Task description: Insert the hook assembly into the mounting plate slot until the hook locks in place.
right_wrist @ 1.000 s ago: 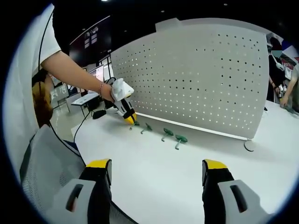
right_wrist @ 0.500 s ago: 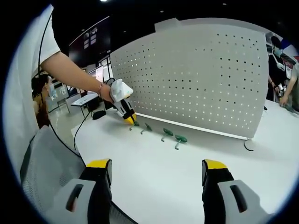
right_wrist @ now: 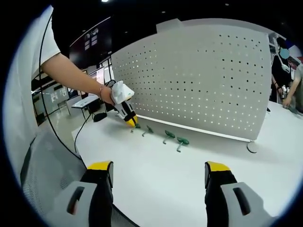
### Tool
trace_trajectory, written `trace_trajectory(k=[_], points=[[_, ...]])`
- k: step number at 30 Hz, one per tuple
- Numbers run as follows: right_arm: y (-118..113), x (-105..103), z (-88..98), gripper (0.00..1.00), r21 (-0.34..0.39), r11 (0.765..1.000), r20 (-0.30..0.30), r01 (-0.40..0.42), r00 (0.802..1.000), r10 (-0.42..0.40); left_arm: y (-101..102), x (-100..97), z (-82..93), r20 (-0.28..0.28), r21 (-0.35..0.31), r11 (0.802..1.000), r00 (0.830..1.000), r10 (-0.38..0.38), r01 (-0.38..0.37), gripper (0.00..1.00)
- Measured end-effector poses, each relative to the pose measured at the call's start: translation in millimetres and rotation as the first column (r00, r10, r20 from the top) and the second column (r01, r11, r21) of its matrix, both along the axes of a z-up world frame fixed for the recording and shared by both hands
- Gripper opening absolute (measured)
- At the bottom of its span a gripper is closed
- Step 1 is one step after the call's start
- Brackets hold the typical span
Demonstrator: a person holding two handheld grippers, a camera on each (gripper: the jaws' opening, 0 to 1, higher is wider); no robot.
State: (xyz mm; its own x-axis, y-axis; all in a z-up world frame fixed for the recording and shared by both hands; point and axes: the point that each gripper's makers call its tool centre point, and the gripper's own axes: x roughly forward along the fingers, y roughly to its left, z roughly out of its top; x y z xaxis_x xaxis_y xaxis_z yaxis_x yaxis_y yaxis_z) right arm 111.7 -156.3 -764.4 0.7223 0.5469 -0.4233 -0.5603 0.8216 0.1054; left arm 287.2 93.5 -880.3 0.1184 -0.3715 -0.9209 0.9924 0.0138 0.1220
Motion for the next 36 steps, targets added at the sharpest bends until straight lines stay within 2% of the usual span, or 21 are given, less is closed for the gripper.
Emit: trace_trajectory(k=[5, 16, 22, 27, 33, 36], points=[[-0.6, 0.5, 0.3, 0.77, 0.002, 1.0, 0.001, 0.002, 1.0, -0.002, 1.2, 2.4, 0.2, -0.018, -0.04, 0.998, 0.999, 0.047, -0.047, 0.03], [0.2, 0.2, 0.6, 0.77, 0.004, 1.0, 0.003, -0.001, 1.0, 0.001, -0.7, 0.4, 0.7, 0.008, -0.036, 0.999, 1.0, 0.015, -0.014, 0.03], [-0.3, 0.7, 1.6, 0.77, 0.008, 1.0, 0.005, 0.006, 1.0, -0.006, 0.1, 2.8, 1.3, 0.025, -0.073, 0.996, 0.998, 0.052, -0.05, 0.02], [-1.2, 0.9, 3.0, 0.77, 0.017, 1.0, 0.008, 0.011, 1.0, -0.011, -2.0, 3.0, 4.6, 0.029, -0.133, 0.986, 0.995, 0.1, -0.096, 0.02], [-0.9, 1.0, 2.9, 0.77, 0.017, 1.0, 0.008, 0.01, 1.0, -0.01, -3.6, 7.1, 12.7, 0.061, -0.184, 0.974, 0.987, 0.147, -0.134, 0.02], [-1.2, 1.1, 2.9, 0.77, 0.021, 1.0, 0.008, 0.013, 1.0, -0.013, -5.6, 9.8, 19.4, 0.059, -0.217, 0.96, 0.979, 0.193, -0.176, 0.02]])
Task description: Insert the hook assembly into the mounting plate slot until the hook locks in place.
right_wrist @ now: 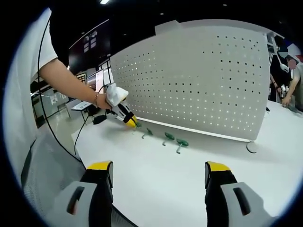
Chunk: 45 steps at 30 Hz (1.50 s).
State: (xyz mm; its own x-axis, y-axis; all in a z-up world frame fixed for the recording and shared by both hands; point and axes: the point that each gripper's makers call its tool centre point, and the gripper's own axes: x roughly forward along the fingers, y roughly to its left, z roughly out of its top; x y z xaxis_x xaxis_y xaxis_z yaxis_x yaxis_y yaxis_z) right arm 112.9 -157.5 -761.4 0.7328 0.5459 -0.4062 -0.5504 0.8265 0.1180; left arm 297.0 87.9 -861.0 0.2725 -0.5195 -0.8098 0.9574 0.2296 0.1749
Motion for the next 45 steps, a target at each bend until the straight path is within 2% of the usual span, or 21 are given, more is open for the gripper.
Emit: trace_trajectory(k=[9, 12, 14, 20, 32, 35, 38, 45], points=[[-1.8, 1.3, 1.5, 0.77, 0.008, 1.0, 0.004, 0.009, 1.0, -0.009, -6.2, -0.6, 11.1, 0.023, -0.056, 0.998, 0.999, 0.029, -0.027, 0.02], [-1.6, 1.4, 2.6, 0.77, 0.01, 1.0, 0.006, 0.01, 1.0, -0.01, -6.7, 3.3, 17.4, 0.058, -0.072, 0.997, 0.997, 0.043, -0.039, 0.02], [-1.2, 1.2, 2.8, 0.77, 0.008, 1.0, 0.008, 0.008, 1.0, -0.008, -8.2, 5.2, 22.4, 0.05, -0.107, 0.992, 0.996, 0.078, -0.073, 0.02], [-1.4, 1.4, 4.8, 0.77, 0.009, 1.0, 0.014, 0.008, 1.0, -0.008, -12.0, 4.2, 28.8, 0.056, -0.141, 0.986, 0.993, 0.102, -0.093, 0.02], [-1.8, 1.6, 6.2, 0.77, 0.014, 1.0, 0.021, 0.009, 1.0, -0.009, -25.5, 1.3, 57.0, 0.077, -0.286, 0.943, 0.977, 0.197, -0.167, 0.02], [-1.9, 1.8, 6.7, 0.77, 0.015, 1.0, 0.023, 0.009, 1.0, -0.01, -29.7, 2.0, 70.1, 0.08, -0.345, 0.92, 0.97, 0.228, -0.188, 0.02], [-2.0, 1.9, 7.6, 0.77, 0.016, 1.0, 0.026, 0.01, 1.0, -0.01, -33.4, 0.4, 80.0, 0.104, -0.372, 0.91, 0.967, 0.234, -0.181, 0.02], [-2.0, 2.1, 9.4, 0.77, 0.021, 1.0, 0.032, 0.011, 0.999, -0.011, -38.6, -5.4, 100.0, 0.119, -0.431, 0.884, 0.959, 0.256, -0.182, 0.02]])
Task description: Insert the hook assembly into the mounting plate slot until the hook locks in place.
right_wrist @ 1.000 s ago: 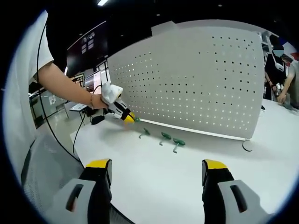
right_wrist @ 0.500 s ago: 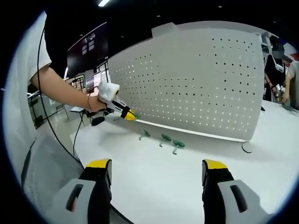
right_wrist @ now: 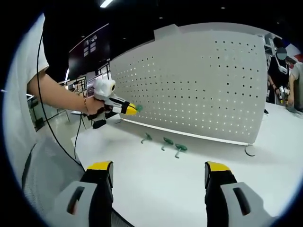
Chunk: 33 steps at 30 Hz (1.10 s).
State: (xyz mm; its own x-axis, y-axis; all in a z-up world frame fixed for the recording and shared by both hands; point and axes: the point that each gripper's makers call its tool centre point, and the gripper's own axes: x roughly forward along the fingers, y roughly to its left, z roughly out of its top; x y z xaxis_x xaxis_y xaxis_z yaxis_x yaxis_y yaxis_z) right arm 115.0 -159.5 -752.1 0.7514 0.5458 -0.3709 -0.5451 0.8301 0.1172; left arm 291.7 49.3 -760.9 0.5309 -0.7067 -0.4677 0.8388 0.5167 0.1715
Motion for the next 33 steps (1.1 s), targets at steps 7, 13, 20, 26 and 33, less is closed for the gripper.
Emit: trace_trajectory(k=[7, 13, 20, 26, 33], points=[[1.1, 0.0, 3.5, 0.77, 0.009, 1.0, 0.012, -0.002, 1.0, 0.002, -6.1, -8.6, 18.2, 0.031, -0.046, 0.999, 1.0, -0.001, 0.002, 0.02], [1.3, -0.6, 3.5, 0.76, 0.008, 1.0, 0.013, -0.003, 1.0, 0.003, -9.6, -19.3, 39.1, 0.067, -0.096, 0.995, 0.997, 0.023, -0.016, 0.02], [2.5, -0.8, 3.4, 0.76, 0.007, 1.0, 0.014, -0.01, 1.0, 0.01, -13.2, -30.7, 55.5, 0.089, -0.152, 0.988, 0.995, 0.052, -0.038, 0.02], [2.6, -0.8, 4.9, 0.76, 0.009, 1.0, 0.019, -0.01, 1.0, 0.01, -17.8, -38.9, 68.3, 0.104, -0.199, 0.979, 0.992, 0.072, -0.051, 0.02], [2.3, -0.9, 4.6, 0.76, 0.01, 1.0, 0.019, -0.008, 1.0, 0.008, -21.4, -48.7, 80.5, 0.12, -0.232, 0.971, 0.989, 0.085, -0.055, 0.02]])
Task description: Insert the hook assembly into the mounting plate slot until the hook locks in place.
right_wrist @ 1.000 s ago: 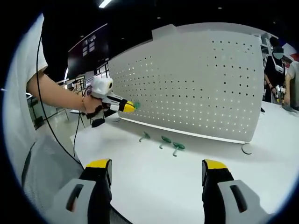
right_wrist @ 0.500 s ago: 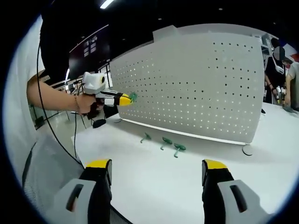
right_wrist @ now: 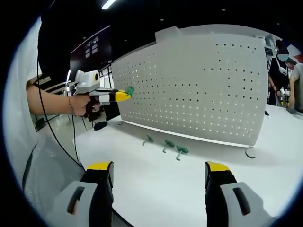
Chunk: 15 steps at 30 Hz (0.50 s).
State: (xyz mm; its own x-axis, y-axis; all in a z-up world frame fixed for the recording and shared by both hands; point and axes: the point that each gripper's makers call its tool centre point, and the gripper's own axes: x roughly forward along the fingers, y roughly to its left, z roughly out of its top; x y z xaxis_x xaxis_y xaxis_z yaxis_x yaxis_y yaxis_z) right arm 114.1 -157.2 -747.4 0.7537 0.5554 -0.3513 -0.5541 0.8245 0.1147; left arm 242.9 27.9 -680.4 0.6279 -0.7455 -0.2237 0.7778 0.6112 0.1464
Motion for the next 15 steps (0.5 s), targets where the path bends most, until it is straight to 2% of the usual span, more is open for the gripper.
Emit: trace_trajectory(k=[10, 15], points=[[-0.8, 0.0, 0.6, 0.75, 0.004, 1.0, 0.004, 0.003, 1.0, -0.003, -4.4, -17.1, 25.7, 0.021, -0.074, 0.997, 1.0, 0.01, -0.009, 0.02], [-0.2, -0.3, 0.6, 0.75, -0.001, 1.0, 0.005, 0.0, 1.0, 0.001, -3.2, -20.8, 29.3, 0.024, -0.089, 0.996, 0.999, 0.021, -0.019, 0.02]])
